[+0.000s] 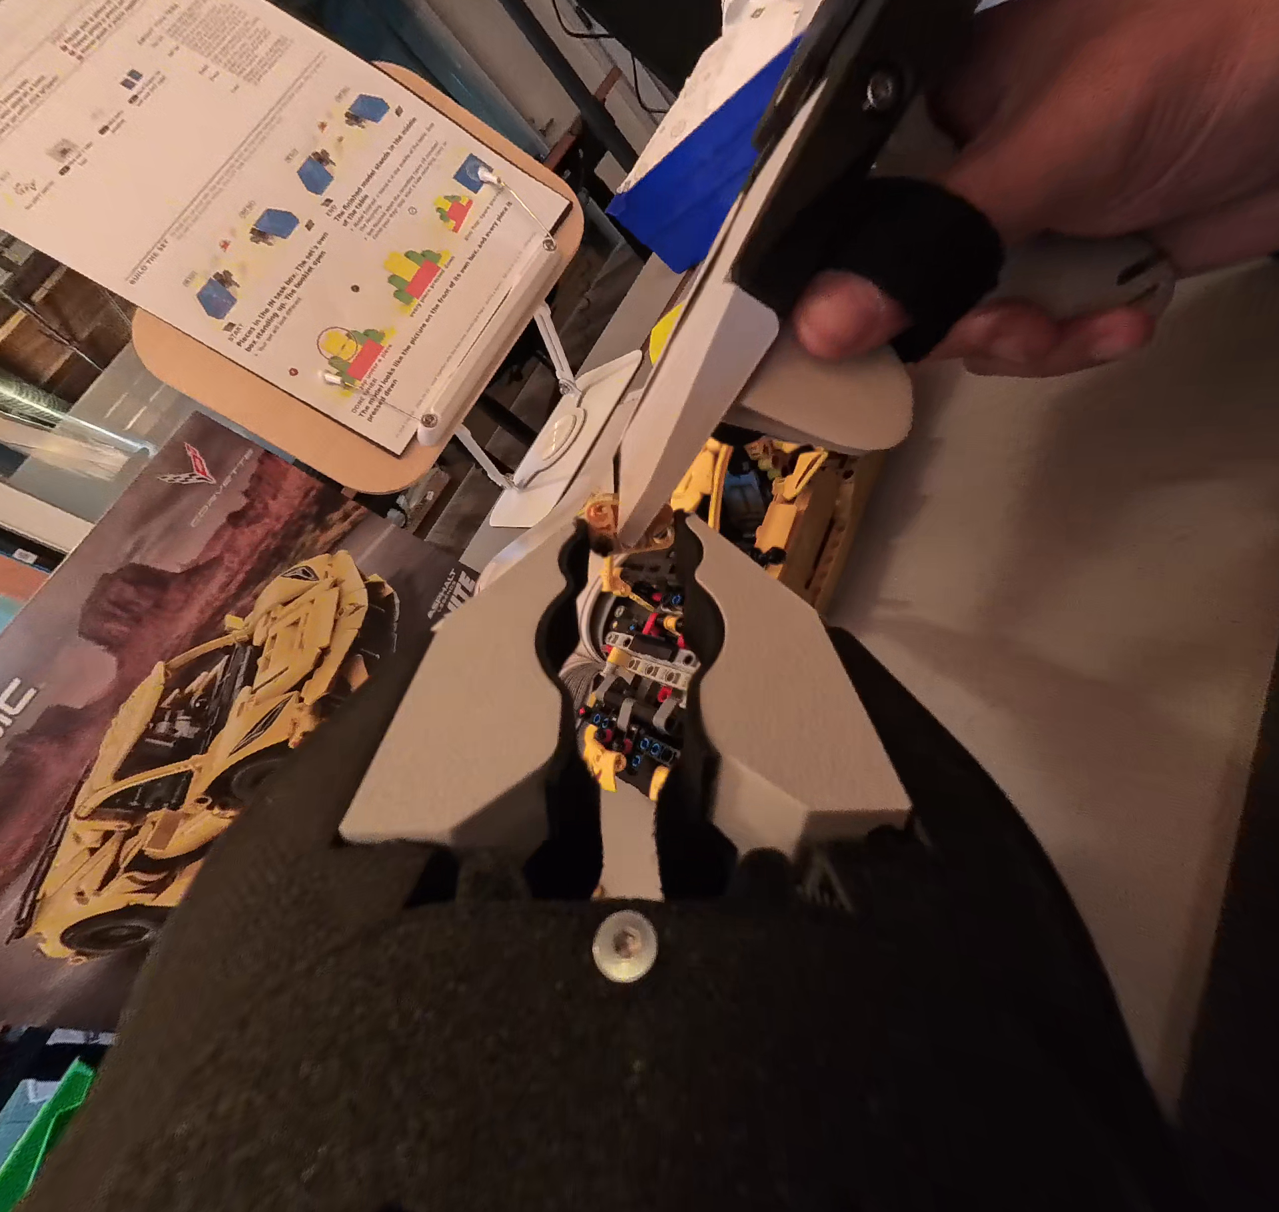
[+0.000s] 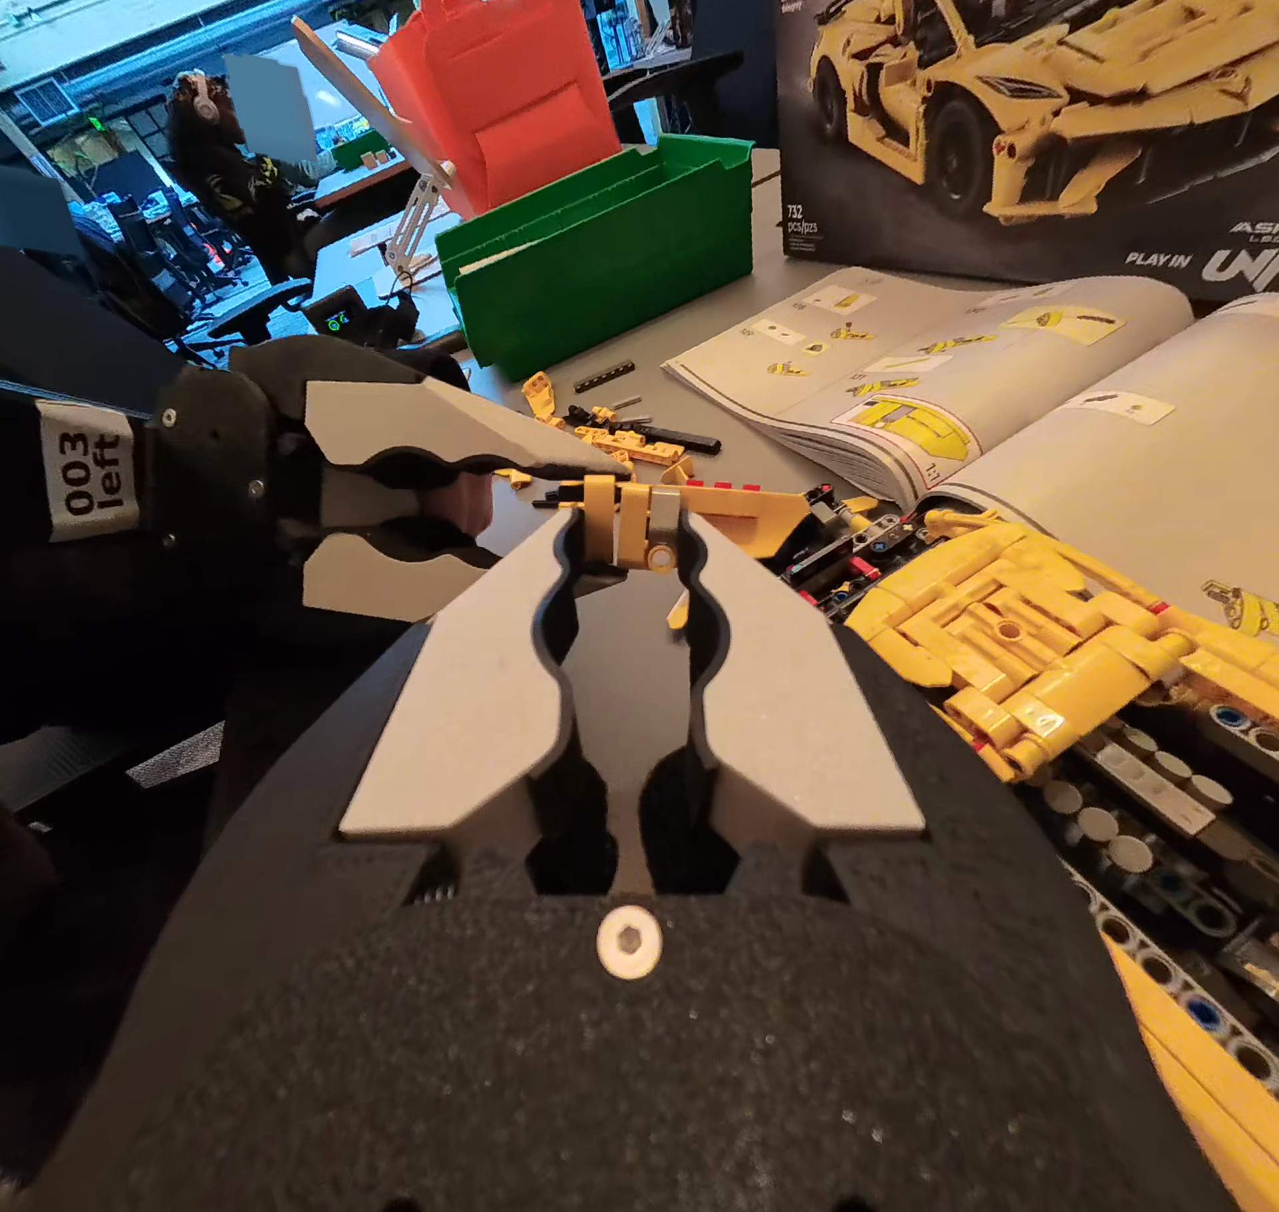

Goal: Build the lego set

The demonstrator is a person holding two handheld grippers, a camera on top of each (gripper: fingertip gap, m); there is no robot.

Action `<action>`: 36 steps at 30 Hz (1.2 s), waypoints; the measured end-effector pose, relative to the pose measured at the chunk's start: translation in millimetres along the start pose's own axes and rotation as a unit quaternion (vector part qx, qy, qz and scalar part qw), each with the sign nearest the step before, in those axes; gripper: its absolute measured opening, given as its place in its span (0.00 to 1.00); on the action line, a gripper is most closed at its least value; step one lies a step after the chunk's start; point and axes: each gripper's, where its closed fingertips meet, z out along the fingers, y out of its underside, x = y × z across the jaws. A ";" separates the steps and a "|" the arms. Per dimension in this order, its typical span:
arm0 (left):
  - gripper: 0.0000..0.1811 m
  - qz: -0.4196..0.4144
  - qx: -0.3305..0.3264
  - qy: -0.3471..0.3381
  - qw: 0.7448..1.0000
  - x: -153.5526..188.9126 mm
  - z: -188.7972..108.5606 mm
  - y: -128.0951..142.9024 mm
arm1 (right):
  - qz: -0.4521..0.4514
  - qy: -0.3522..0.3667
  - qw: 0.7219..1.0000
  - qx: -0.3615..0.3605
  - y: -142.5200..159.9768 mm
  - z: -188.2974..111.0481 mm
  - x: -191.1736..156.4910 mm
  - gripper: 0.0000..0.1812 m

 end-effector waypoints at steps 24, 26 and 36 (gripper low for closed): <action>0.36 -0.434 0.235 0.230 0.839 -18.2 -38.6 -56.4 | 0.016 -0.287 0.946 0.150 -40.6 -37.4 -65.2 0.13; 0.34 -0.439 0.237 0.232 0.835 -20.9 -40.2 -55.8 | 0.022 -0.296 0.943 0.149 -40.3 -37.1 -66.6 0.13; 0.12 -0.463 0.254 0.272 0.805 -15.7 -46.9 -59.0 | 0.052 -0.293 0.943 0.149 -40.0 -34.1 -56.3 0.14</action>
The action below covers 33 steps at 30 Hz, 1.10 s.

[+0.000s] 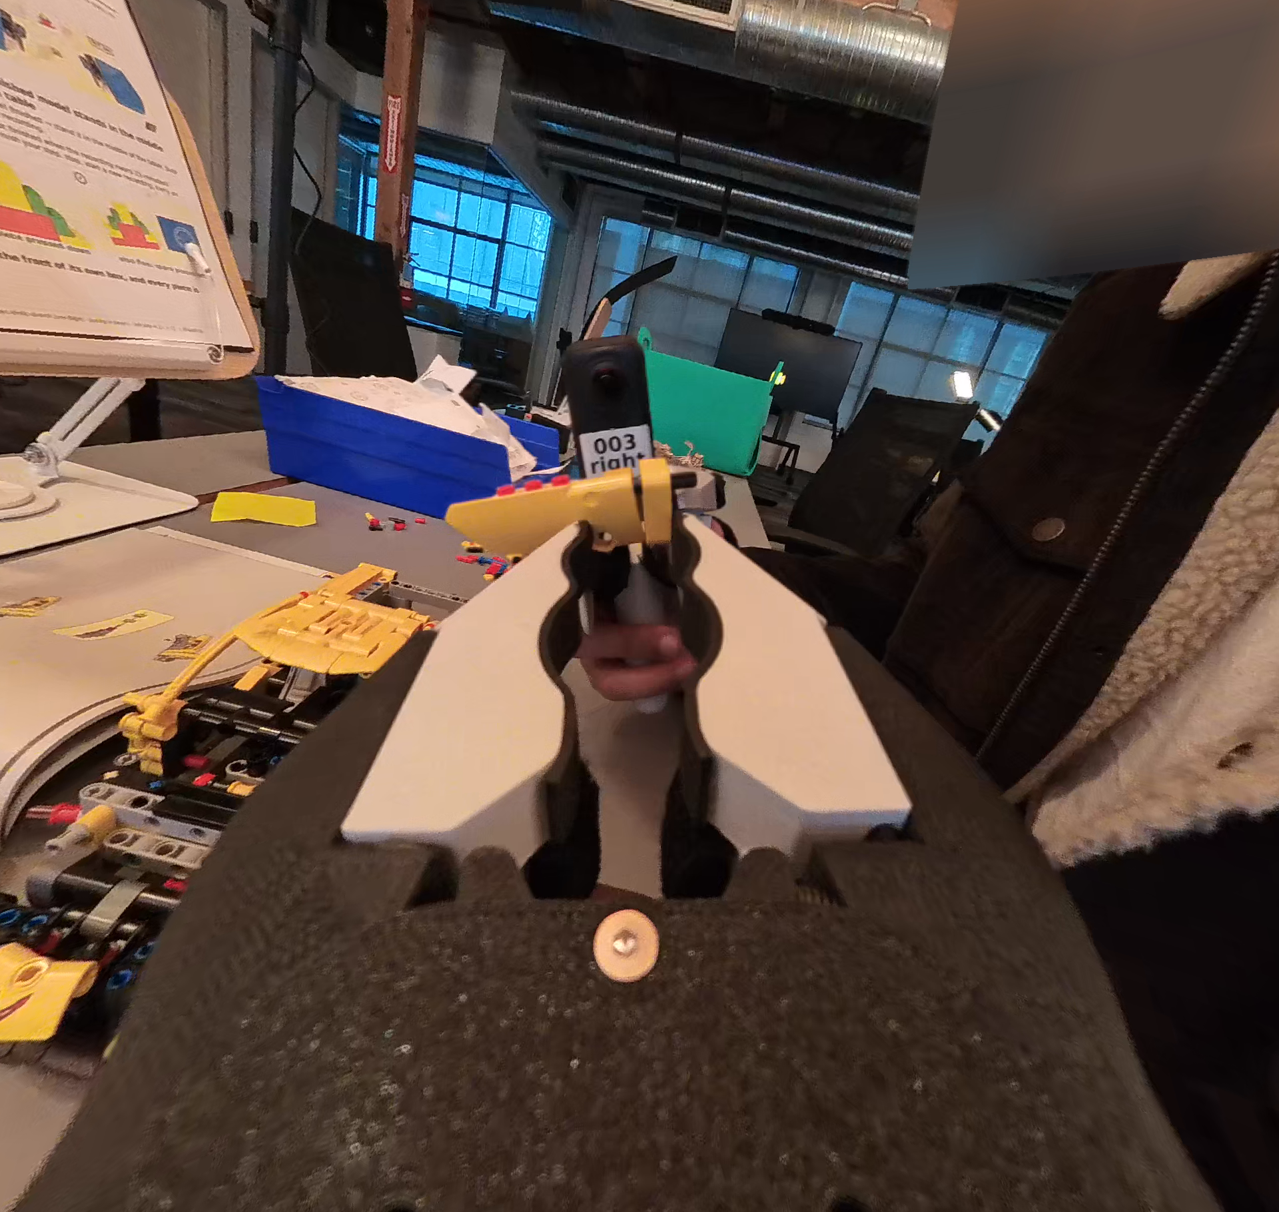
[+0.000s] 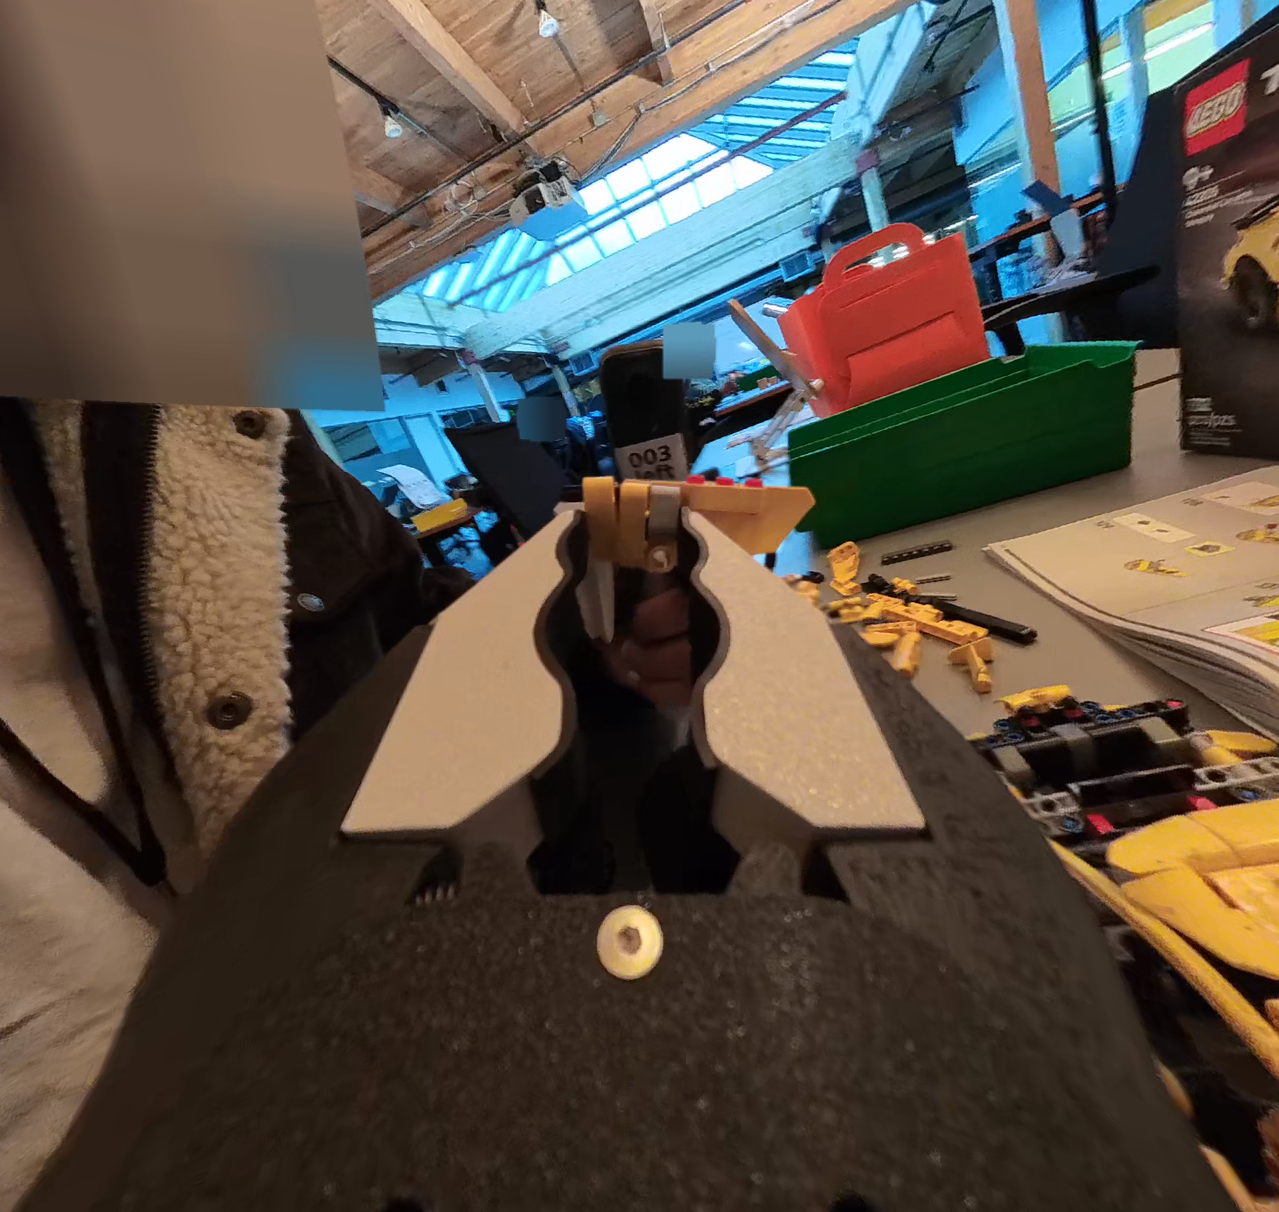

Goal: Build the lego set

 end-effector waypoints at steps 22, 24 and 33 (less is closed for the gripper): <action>0.04 -0.080 -0.080 0.042 0.993 4.5 -3.3 25.0 | 0.355 -0.142 0.924 0.003 4.9 -11.6 3.5 0.14; 0.04 -0.120 -0.066 0.024 0.990 -5.9 -6.2 21.9 | 0.319 -0.099 0.943 0.010 1.6 -14.9 15.3 0.20; 0.04 -0.363 0.071 -0.047 0.928 -54.9 -16.9 13.1 | -0.381 0.337 0.838 -0.199 8.3 -23.8 59.0 0.34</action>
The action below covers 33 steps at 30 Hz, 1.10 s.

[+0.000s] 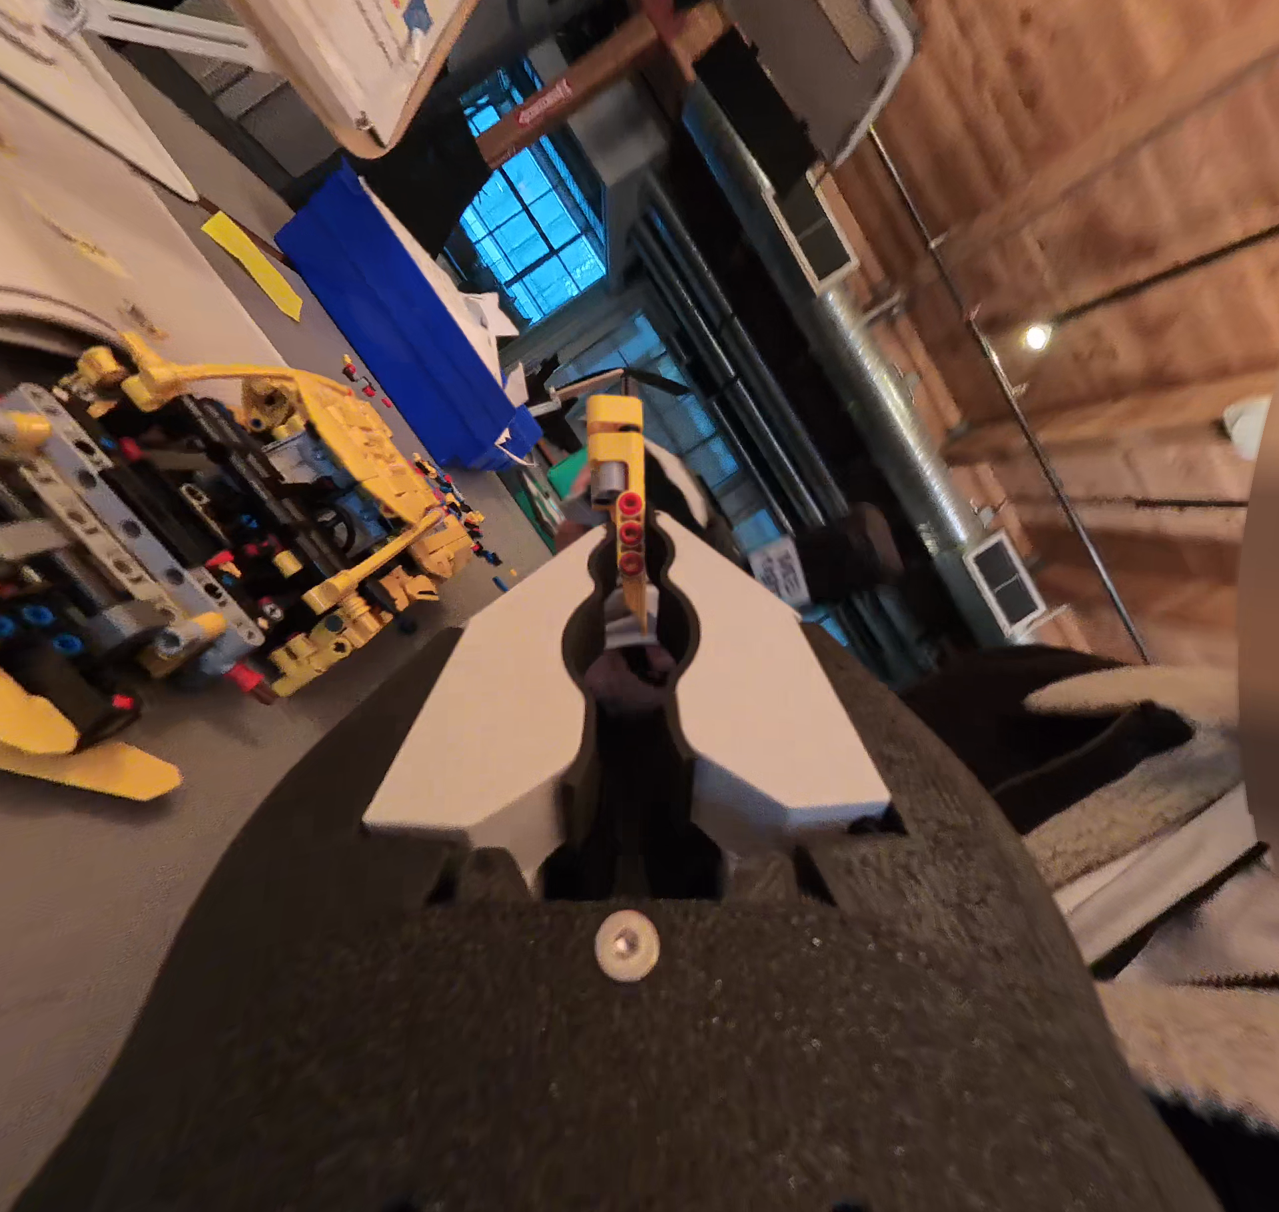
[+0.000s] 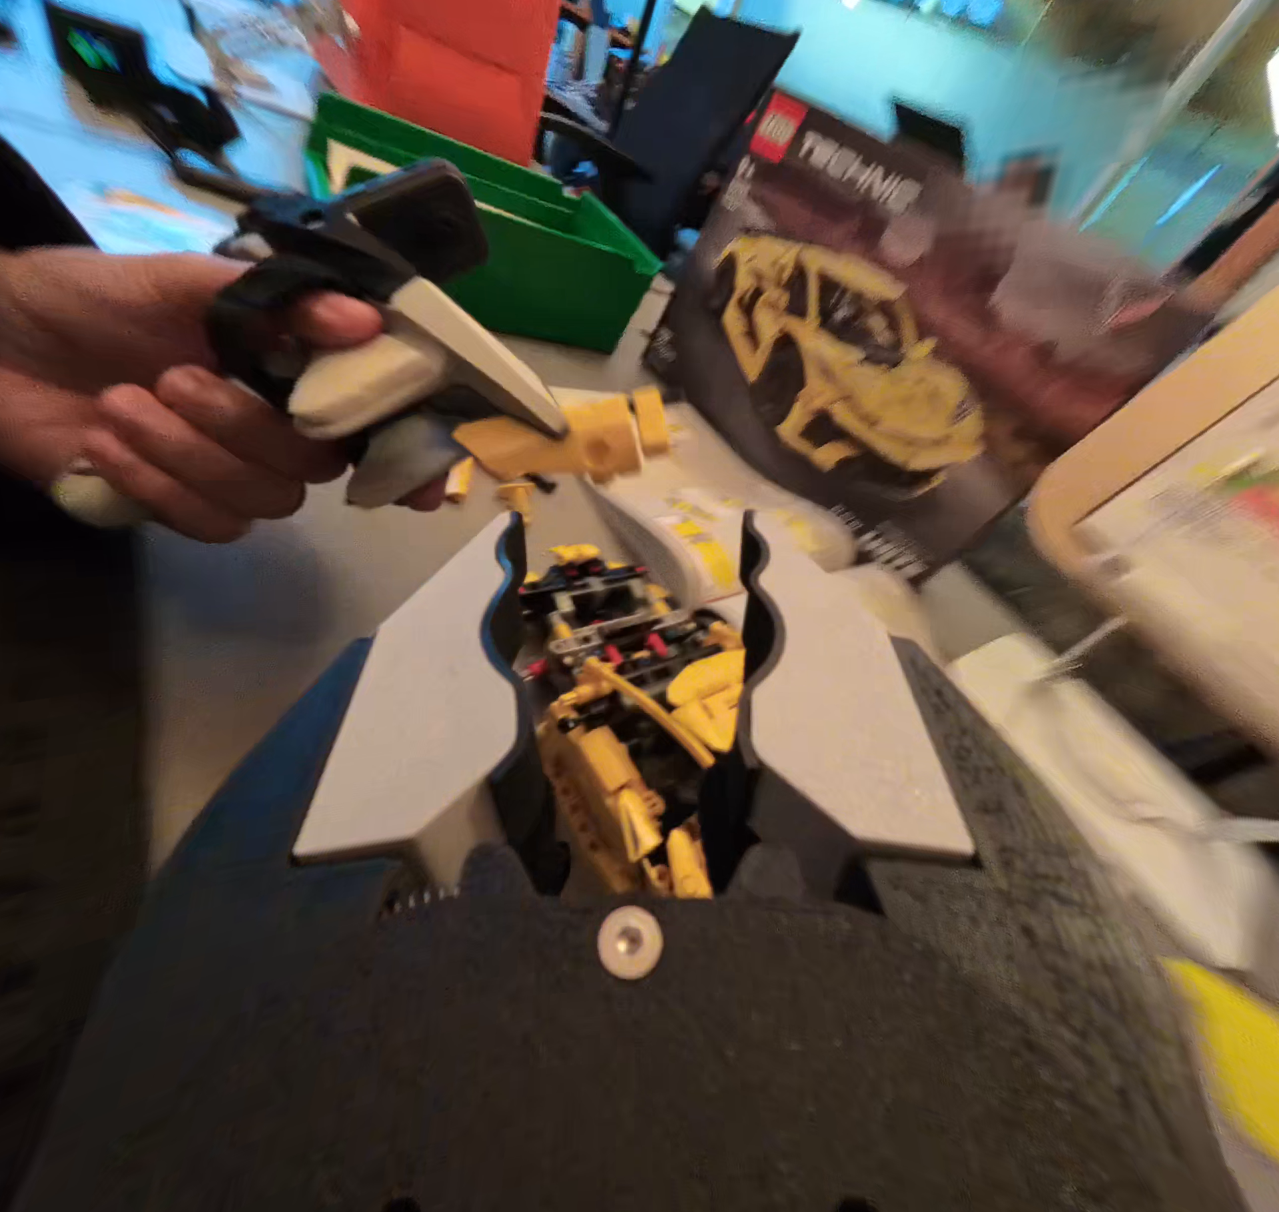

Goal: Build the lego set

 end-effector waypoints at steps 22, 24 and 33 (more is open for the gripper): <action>0.03 0.031 -0.121 -0.047 0.991 -14.9 10.3 46.5 | -0.056 -0.086 0.989 -0.104 24.7 -0.8 -37.0 0.32; 0.03 0.025 -0.130 -0.043 0.990 -14.8 10.1 50.1 | -0.059 -0.097 0.988 -0.102 26.0 -2.3 -39.2 0.32; 0.19 0.101 -0.103 -0.073 0.987 -17.6 15.2 37.2 | -0.007 -0.072 0.994 -0.080 23.3 1.1 -30.7 0.32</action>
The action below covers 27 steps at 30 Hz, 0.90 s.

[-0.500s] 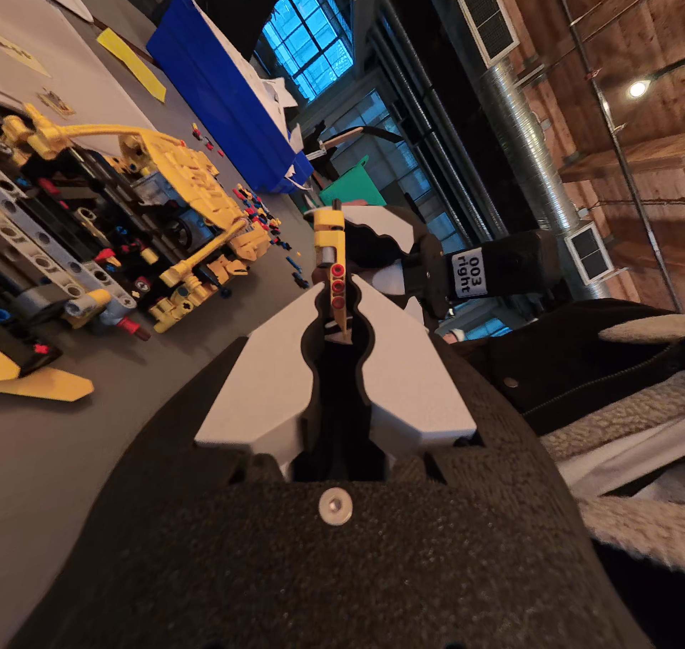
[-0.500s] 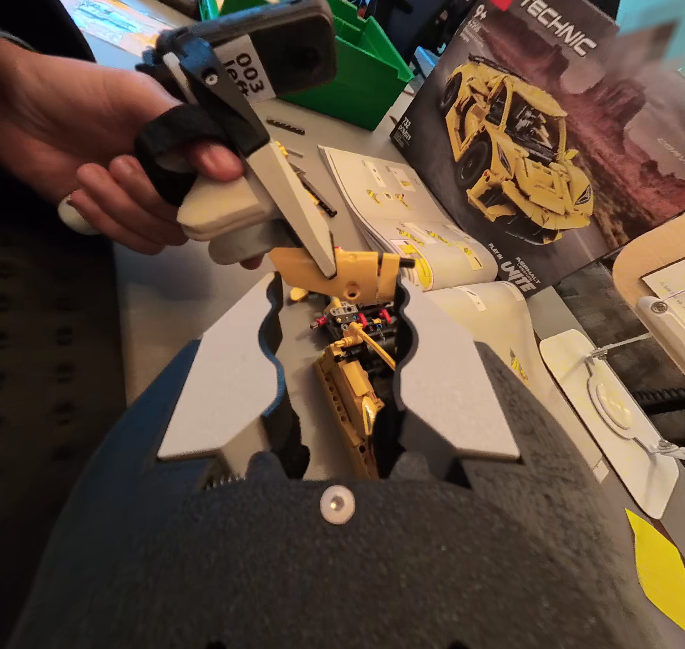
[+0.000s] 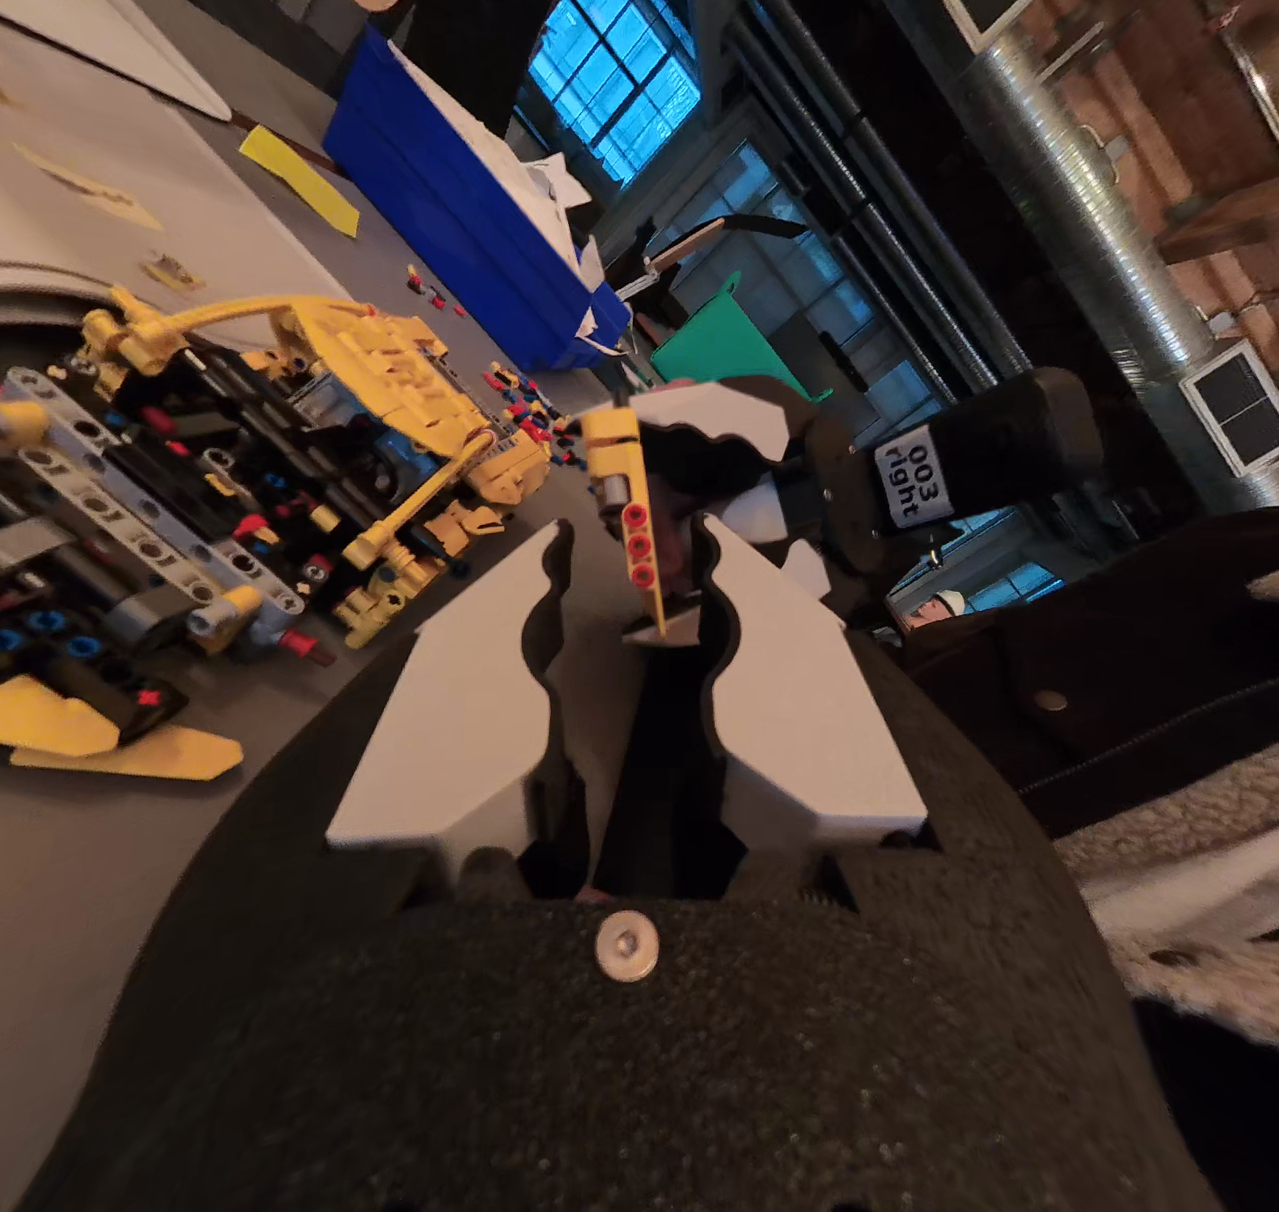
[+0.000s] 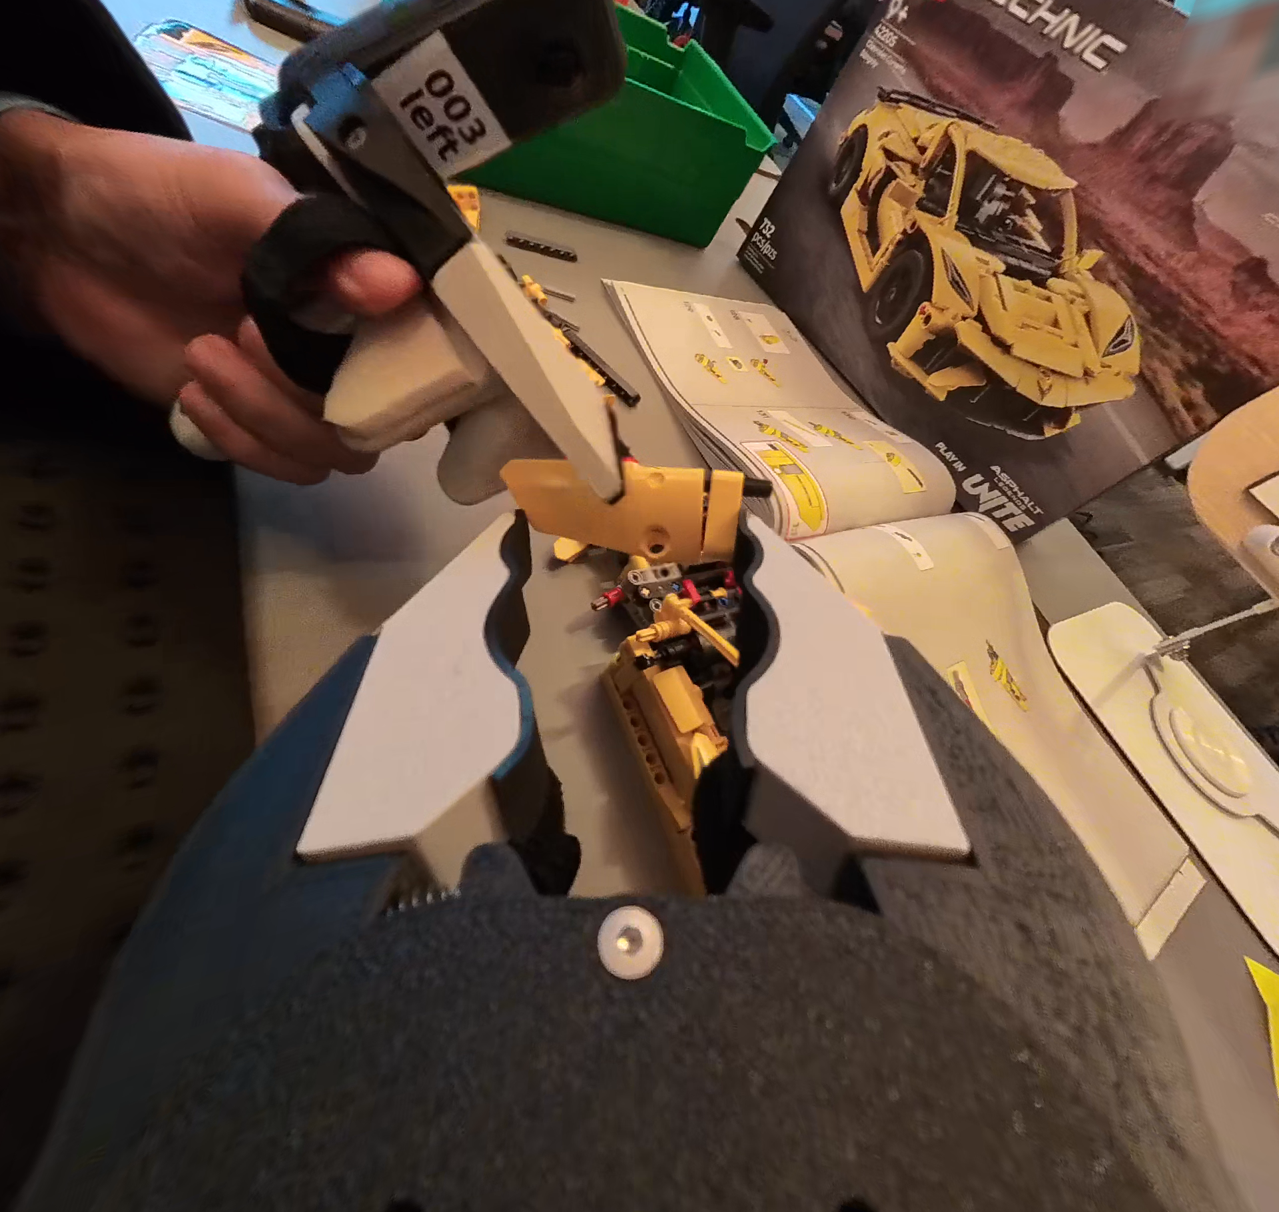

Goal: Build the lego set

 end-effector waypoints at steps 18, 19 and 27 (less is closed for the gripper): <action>0.07 0.177 -0.091 0.002 0.980 20.7 -1.4 25.3 | 0.345 -0.297 0.886 0.092 -18.9 -28.0 -12.9 0.18; 0.07 0.187 -0.090 -0.001 0.978 21.1 -1.0 25.6 | 0.353 -0.299 0.881 0.100 -21.0 -29.1 -11.0 0.15; 0.07 0.208 -0.100 -0.005 0.973 22.1 0.4 29.7 | 0.348 -0.315 0.879 0.090 -17.3 -29.5 -16.3 0.08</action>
